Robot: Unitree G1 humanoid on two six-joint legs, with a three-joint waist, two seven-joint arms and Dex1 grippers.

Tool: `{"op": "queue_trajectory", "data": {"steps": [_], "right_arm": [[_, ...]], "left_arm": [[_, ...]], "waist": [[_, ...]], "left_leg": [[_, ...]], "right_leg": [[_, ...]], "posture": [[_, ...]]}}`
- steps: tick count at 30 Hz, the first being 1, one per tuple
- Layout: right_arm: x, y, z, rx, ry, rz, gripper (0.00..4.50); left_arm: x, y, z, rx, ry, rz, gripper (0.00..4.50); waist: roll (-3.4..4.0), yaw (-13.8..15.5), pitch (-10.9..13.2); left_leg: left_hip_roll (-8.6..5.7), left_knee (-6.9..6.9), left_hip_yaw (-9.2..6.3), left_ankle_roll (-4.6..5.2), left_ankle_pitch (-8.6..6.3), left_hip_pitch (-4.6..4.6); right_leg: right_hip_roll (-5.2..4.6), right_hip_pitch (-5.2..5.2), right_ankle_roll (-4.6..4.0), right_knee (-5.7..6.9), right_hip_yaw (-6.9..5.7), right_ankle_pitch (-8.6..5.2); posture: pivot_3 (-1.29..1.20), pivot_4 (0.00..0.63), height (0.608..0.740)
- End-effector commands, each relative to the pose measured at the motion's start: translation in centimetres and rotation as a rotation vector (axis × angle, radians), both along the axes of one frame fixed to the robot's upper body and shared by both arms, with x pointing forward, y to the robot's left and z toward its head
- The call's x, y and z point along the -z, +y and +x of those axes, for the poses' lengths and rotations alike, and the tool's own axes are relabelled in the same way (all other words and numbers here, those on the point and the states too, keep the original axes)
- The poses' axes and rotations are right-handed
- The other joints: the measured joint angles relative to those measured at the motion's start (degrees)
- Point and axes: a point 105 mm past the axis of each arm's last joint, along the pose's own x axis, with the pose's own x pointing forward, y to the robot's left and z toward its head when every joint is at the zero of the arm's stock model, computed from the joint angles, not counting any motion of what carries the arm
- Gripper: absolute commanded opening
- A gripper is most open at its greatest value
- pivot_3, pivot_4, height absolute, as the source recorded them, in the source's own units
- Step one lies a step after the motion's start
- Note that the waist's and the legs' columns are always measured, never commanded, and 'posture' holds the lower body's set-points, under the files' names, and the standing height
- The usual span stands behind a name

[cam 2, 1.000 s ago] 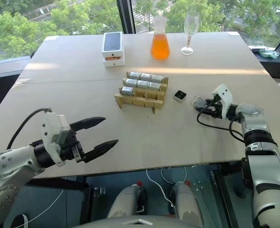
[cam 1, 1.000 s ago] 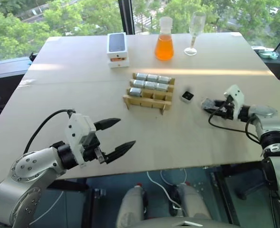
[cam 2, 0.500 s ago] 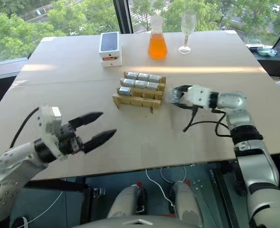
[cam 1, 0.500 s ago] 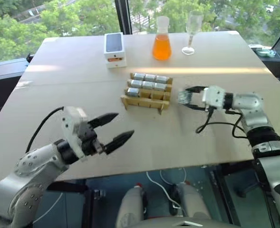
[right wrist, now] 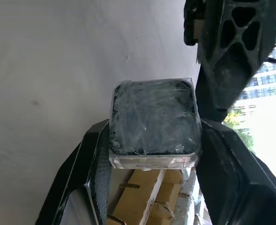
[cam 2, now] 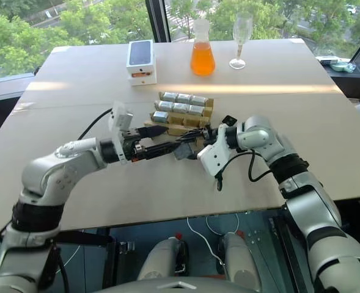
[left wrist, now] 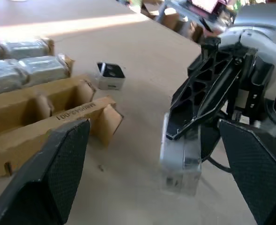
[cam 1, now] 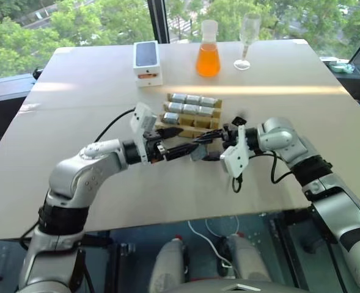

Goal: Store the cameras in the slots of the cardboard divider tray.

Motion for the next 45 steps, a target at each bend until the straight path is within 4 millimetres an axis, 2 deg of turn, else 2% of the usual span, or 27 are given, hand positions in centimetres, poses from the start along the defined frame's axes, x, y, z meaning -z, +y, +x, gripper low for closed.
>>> {"op": "queue_trajectory", "data": {"steps": [1, 10, 13, 14, 15, 19, 20, 22, 24, 27, 28, 30, 34, 38, 41, 45], "right_arm": [[-1.7, 0.7, 0.2, -0.014, -0.105, 0.031, 1.99], [-1.0, 1.8, -0.2, -0.023, -0.121, 0.041, 1.99], [-0.8, 1.9, -0.4, -0.029, -0.119, 0.037, 1.99], [-0.7, 2.0, -0.5, -0.031, -0.120, 0.035, 1.99], [-0.6, 2.0, -0.5, -0.032, -0.120, 0.034, 1.99], [-0.4, 2.0, -0.6, -0.035, -0.119, 0.027, 1.99], [-0.4, 2.1, -0.7, -0.036, -0.118, 0.026, 1.99], [-0.3, 2.0, -0.5, -0.018, -0.107, 0.022, 1.99], [-0.4, 1.9, -0.3, 0.002, -0.099, 0.032, 3.02], [-1.1, 1.7, 0.0, 0.044, -0.068, 0.110, 4.32], [-1.1, 1.5, 0.2, 0.068, -0.042, 0.128, 4.50], [-1.0, 0.9, 0.5, 0.121, 0.037, 0.170, 4.50], [-0.4, -2.0, 0.2, 0.234, 0.271, 0.303, 4.50], [0.1, -4.5, -1.8, 0.320, 0.682, 0.514, 4.50], [0.9, -6.3, -3.8, 0.379, 0.951, 0.671, 4.50], [0.9, -6.9, -5.9, 0.397, 1.106, 0.804, 4.50]], "left_arm": [[0.2, -0.6, 0.1, 0.087, 0.021, 0.103, 4.50], [-0.4, -0.8, 1.5, 0.141, 0.012, 0.200, 4.50], [-0.6, -0.7, 1.7, 0.158, 0.017, 0.218, 3.72], [-0.6, -0.6, 1.8, 0.161, 0.020, 0.219, 3.21], [-0.6, -0.7, 1.8, 0.167, 0.021, 0.222, 2.93], [-0.4, -0.9, 1.6, 0.203, 0.032, 0.236, 1.02], [-0.4, -0.9, 1.6, 0.205, 0.034, 0.236, 0.78], [-0.3, -0.9, 1.6, 0.212, 0.038, 0.245, 0.81], [-0.2, -0.9, 1.5, 0.226, 0.048, 0.251, 0.81], [0.0, -0.6, 1.5, 0.251, 0.048, 0.285, 0.81], [-0.1, -0.4, 1.6, 0.256, 0.041, 0.291, 0.81], [-0.7, -0.1, 2.0, 0.275, 0.014, 0.292, 0.81], [-2.7, 1.0, 3.5, 0.333, -0.129, 0.315, 0.81], [-6.7, 1.9, 5.7, 0.365, -0.292, 0.259, 0.81], [-7.1, 2.8, 7.3, 0.397, -0.460, 0.427, 0.81], [-7.2, 2.4, 8.5, 0.380, -0.516, 0.436, 0.81]], "waist": [[0.00, -0.05, 0.00], [-0.03, -0.11, 0.02], [-0.03, -0.10, 0.02], [-0.03, -0.12, 0.02], [-0.03, -0.13, 0.02], [-0.03, -0.11, 0.02], [-0.03, -0.12, 0.02], [-0.03, -0.11, 0.02], [-0.03, -0.10, 0.02], [-0.03, -0.10, 0.02], [-0.03, -0.10, 0.02], [-0.03, -0.06, 0.02], [-0.03, 0.55, 0.02], [-0.07, 1.29, 0.04], [-0.08, 1.40, 0.03], [-0.09, 1.30, 0.02]], "left_leg": [[0.00, 0.00, 0.04, 0.00, 0.00, -0.05], [0.00, 0.01, 0.15, -0.01, 0.01, -0.17], [0.00, 0.01, 0.18, 0.00, 0.01, -0.19], [0.00, 0.01, 0.19, 0.00, 0.01, -0.19], [0.00, 0.01, 0.21, 0.00, 0.01, -0.21], [0.00, 0.06, 0.22, 0.00, 0.01, -0.41], [0.00, 0.07, 0.22, 0.00, 0.01, -0.45], [0.00, 0.08, 0.21, 0.00, 0.01, -0.47], [0.00, 0.08, 0.21, 0.00, 0.01, -0.47], [0.00, 0.09, 0.21, 0.00, 0.01, -0.48], [0.00, 0.09, 0.21, 0.00, 0.01, -0.49], [0.00, 0.10, 0.20, 0.00, 0.01, -0.50], [-0.01, 0.17, 0.11, 0.00, 0.01, -0.61], [-0.05, 0.22, 0.10, 0.01, 0.01, -0.72], [-0.06, 0.27, 0.09, 0.02, 0.00, -0.78], [-0.16, 0.25, 0.06, 0.04, -0.01, -0.74]], "right_leg": [[0.00, -0.07, 0.00, 0.02, 0.04, 0.00], [0.05, -0.27, 0.01, 0.08, 0.16, 0.00], [0.05, -0.29, 0.01, 0.08, 0.19, 0.00], [0.05, -0.29, 0.01, 0.08, 0.20, 0.00], [0.05, -0.32, 0.01, 0.08, 0.21, 0.00], [0.06, -0.54, 0.01, 0.14, 0.24, 0.00], [0.06, -0.59, 0.01, 0.14, 0.24, 0.00], [0.07, -0.59, 0.01, 0.13, 0.23, 0.00], [0.07, -0.59, 0.01, 0.13, 0.23, 0.00], [0.07, -0.59, 0.01, 0.13, 0.23, 0.00], [0.07, -0.59, 0.01, 0.13, 0.22, 0.00], [0.10, -0.59, 0.01, 0.13, 0.20, 0.00], [0.30, -0.59, 0.00, 0.09, 0.08, 0.01], [0.29, -0.60, 0.00, 0.06, 0.00, 0.01], [0.37, -0.60, 0.01, 0.02, -0.07, 0.01], [0.38, -0.59, 0.03, -0.01, -0.03, 0.00]], "posture": [[0.00, 0.150, 0.740], [0.00, 0.150, 0.740], [0.00, 0.150, 0.740], [0.00, 0.150, 0.740], [0.00, 0.150, 0.740], [0.00, 0.150, 0.740], [0.00, 0.150, 0.740], [0.00, 0.150, 0.740], [0.00, 0.150, 0.740], [0.00, 0.150, 0.740], [0.00, 0.150, 0.740], [0.00, 0.150, 0.740], [0.00, 0.150, 0.740], [0.00, 0.150, 0.740], [0.00, 0.150, 0.740], [0.00, 0.150, 0.740]]}}
